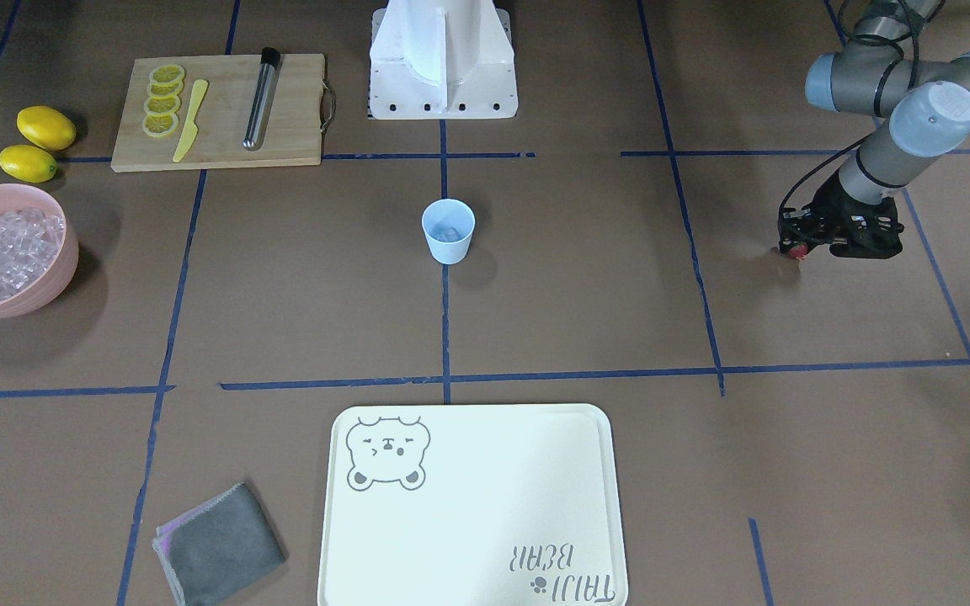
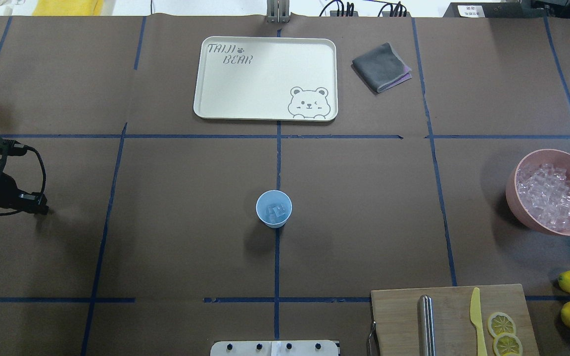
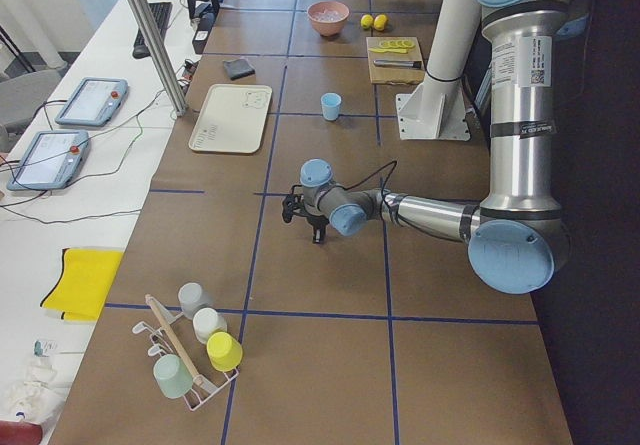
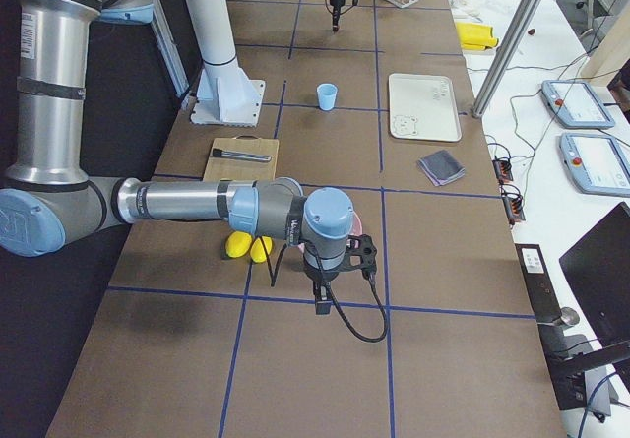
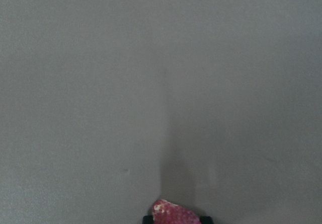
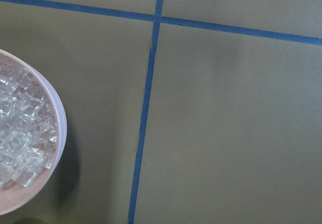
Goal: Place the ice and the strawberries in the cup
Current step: 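Lower the left gripper onto the red strawberry and grasp it, then carry the strawberry with the left gripper over the blue cup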
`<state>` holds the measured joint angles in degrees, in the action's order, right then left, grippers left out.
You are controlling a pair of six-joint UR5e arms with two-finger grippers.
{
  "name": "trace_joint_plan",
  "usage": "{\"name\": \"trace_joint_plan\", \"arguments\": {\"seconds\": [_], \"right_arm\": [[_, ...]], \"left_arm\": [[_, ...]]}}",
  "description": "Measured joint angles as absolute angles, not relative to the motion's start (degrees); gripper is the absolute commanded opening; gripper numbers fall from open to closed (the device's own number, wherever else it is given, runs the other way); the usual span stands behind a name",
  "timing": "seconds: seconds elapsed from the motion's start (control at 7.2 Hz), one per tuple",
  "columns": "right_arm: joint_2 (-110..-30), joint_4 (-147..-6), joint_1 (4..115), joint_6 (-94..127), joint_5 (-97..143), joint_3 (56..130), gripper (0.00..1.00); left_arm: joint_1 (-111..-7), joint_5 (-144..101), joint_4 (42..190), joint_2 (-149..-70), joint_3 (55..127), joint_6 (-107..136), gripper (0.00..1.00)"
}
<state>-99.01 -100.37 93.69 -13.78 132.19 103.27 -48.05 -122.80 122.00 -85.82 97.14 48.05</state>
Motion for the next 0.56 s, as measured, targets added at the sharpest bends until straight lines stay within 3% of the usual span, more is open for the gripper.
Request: {"name": "trace_joint_plan", "arguments": {"seconds": [0.28, 0.56], "right_arm": [[-99.04, -100.37, 93.69, -13.72, 132.19, 103.27, 1.0], [-99.04, -100.37, 93.69, -13.71, 132.19, 103.27, 1.0]], "left_arm": [[-48.63, -124.85, 118.85, -85.66, 101.62, 48.03, 0.0], [-49.38, -126.16, 106.94, -86.11, 111.29, 47.7, 0.0]]}}
